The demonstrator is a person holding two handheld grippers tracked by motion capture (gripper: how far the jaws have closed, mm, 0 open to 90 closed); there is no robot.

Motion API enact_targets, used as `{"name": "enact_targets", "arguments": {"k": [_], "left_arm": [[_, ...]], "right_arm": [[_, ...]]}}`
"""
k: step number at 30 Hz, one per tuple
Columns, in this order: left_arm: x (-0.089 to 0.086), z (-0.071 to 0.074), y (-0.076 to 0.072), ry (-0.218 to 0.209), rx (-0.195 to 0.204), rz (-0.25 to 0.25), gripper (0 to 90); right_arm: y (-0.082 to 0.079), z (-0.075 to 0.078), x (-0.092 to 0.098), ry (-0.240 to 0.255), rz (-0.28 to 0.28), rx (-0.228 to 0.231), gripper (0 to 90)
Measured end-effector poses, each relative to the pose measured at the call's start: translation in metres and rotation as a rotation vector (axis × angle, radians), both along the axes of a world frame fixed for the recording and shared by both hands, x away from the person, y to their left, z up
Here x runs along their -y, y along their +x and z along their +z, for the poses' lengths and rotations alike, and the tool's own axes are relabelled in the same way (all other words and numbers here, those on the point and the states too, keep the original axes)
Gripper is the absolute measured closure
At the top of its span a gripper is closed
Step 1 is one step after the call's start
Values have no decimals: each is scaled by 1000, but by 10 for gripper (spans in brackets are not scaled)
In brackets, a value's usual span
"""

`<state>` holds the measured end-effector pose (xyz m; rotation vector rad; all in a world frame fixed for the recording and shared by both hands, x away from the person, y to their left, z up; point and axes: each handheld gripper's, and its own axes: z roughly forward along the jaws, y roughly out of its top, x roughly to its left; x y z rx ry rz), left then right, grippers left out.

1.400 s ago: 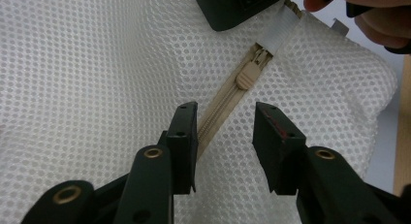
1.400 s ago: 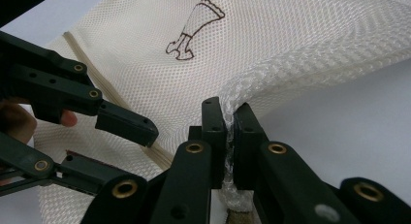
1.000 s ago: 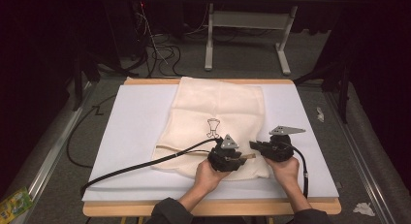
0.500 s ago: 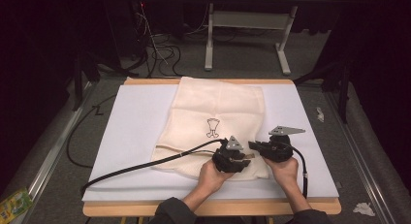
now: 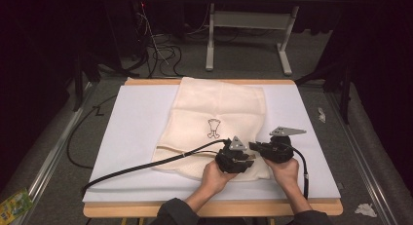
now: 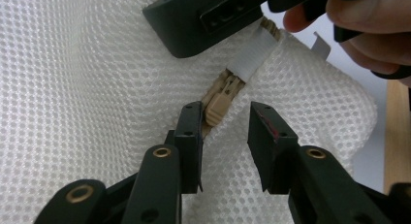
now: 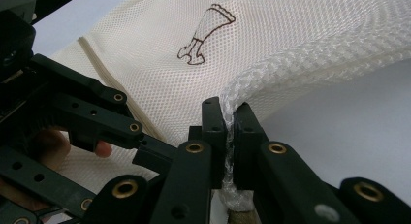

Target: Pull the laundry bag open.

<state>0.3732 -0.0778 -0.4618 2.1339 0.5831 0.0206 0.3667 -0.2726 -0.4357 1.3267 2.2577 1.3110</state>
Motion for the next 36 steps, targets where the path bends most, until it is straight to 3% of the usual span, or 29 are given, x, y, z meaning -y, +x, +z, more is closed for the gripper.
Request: {"name": "enact_targets", "arguments": {"k": [10,18,36], "left_arm": [[-2,1,-3,0,1,-30,692],[-1,3,-2,-21,-15,-28,754],[-3,4,1,-14,-24,-23,864]], "right_arm": [[0,-1,1,-5,1,-2,877],[0,-2,1,-4,-1,-4,877],[-1,-2,2,-18,4,3,876]]}}
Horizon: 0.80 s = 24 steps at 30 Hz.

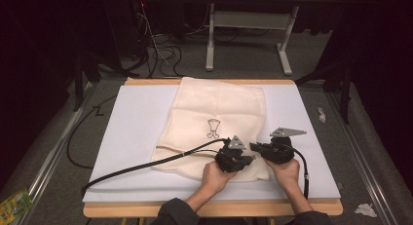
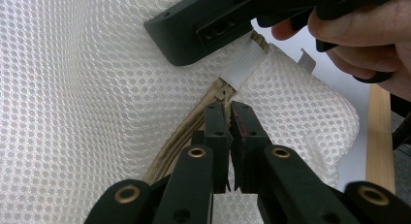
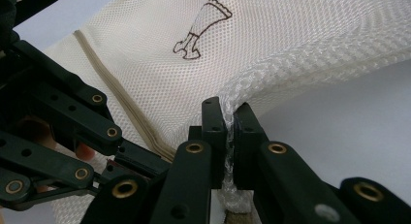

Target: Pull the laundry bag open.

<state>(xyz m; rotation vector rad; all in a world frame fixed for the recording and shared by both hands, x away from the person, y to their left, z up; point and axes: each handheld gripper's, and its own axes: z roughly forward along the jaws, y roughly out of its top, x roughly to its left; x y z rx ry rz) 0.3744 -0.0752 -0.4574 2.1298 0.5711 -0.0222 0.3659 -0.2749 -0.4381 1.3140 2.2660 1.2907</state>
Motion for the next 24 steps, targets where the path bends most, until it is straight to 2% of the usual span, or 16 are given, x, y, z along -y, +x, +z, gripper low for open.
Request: {"name": "enact_targets", "arguments": {"k": [7,24], "left_arm": [[-2,4,0,2,12,-5,868],[-5,7,-1,9,14,-17,870]], "right_arm": [[-1,0,3,-4,-4,3,876],[-3,-1,8,-8,-8,4,877]]}}
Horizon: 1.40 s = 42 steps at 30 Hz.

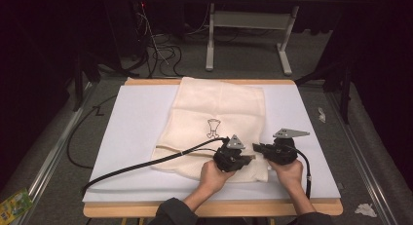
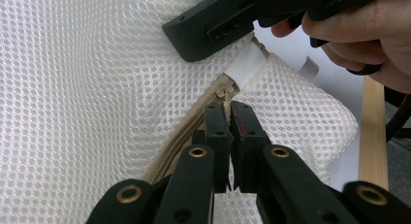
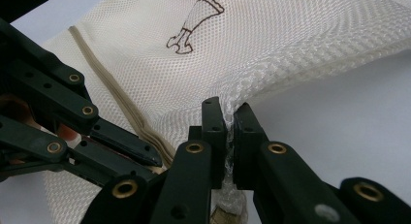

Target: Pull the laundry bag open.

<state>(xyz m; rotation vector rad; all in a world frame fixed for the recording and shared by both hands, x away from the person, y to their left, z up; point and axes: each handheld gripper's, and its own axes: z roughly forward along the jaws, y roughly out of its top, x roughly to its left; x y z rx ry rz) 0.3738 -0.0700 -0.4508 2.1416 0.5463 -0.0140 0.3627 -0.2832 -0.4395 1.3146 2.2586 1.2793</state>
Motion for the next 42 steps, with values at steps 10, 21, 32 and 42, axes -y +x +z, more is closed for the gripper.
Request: {"name": "enact_targets", "arguments": {"k": [10,21,32,42], "left_arm": [[-1,2,-1,21,28,3,870],[-5,2,-1,17,27,8,870],[-10,3,0,28,33,18,870],[-12,4,0,29,38,15,870]], "right_arm": [[0,-1,1,-9,1,-3,877],[-1,-1,2,-8,2,-2,877],[-1,-1,4,-8,0,1,878],[-1,-1,4,-7,1,0,877]]}}
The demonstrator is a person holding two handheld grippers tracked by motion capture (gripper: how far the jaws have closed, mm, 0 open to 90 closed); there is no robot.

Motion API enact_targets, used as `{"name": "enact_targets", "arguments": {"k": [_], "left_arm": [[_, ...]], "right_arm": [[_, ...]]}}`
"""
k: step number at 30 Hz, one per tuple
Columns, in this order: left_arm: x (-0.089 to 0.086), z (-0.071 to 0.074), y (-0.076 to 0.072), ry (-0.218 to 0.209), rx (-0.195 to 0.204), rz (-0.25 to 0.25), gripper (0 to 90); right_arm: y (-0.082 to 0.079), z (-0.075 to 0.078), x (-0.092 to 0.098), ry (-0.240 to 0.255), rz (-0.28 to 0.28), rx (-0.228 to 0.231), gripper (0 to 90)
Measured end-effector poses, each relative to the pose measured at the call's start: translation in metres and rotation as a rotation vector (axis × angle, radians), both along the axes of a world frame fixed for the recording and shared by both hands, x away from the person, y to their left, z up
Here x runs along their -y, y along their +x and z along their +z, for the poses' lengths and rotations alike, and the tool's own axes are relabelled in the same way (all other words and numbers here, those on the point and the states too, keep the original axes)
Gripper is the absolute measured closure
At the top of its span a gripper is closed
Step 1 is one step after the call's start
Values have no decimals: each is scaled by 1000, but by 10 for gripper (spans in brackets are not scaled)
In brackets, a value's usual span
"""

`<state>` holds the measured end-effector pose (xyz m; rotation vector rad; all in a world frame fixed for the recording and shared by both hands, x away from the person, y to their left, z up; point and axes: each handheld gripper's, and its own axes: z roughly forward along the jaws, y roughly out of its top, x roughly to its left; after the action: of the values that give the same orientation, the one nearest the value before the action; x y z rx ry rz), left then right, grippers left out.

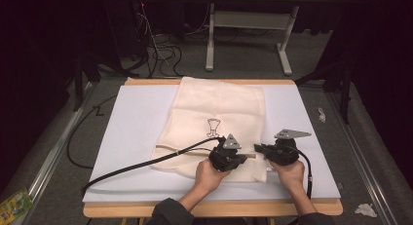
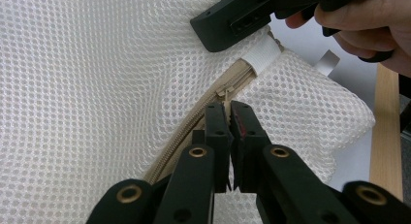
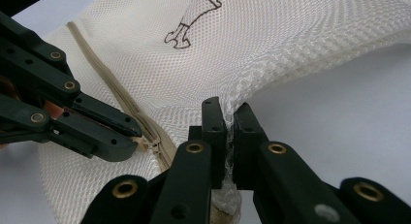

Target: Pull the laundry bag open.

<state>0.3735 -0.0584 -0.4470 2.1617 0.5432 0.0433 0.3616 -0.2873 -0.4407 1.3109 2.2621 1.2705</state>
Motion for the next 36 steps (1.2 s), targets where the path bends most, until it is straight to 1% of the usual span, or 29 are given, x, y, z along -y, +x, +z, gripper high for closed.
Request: {"name": "enact_targets", "arguments": {"k": [2,4,9,13,17,25,26,29,32,36], "left_arm": [[-1,0,0,9,3,-1,870],[-2,1,0,9,6,2,870],[-5,0,2,-7,-9,10,870],[-10,-1,3,-10,-16,22,870],[-12,0,2,-11,-8,23,870],[-13,0,2,-15,-6,24,871],[-14,1,2,-11,-2,26,870],[-17,0,3,-24,-14,33,871],[-18,1,3,-12,-5,30,871],[-20,1,3,-13,-5,34,870]], "right_arm": [[0,0,0,-3,1,2,877],[0,0,1,0,-1,0,877],[0,0,1,0,-1,2,877],[0,0,2,-2,-7,-2,877],[0,0,1,-2,-3,2,877],[0,0,1,-5,-2,1,877],[0,0,0,-9,-3,0,877],[0,0,1,-14,-2,3,877],[0,0,1,-14,-4,3,877],[0,0,1,-12,-2,4,877]]}}
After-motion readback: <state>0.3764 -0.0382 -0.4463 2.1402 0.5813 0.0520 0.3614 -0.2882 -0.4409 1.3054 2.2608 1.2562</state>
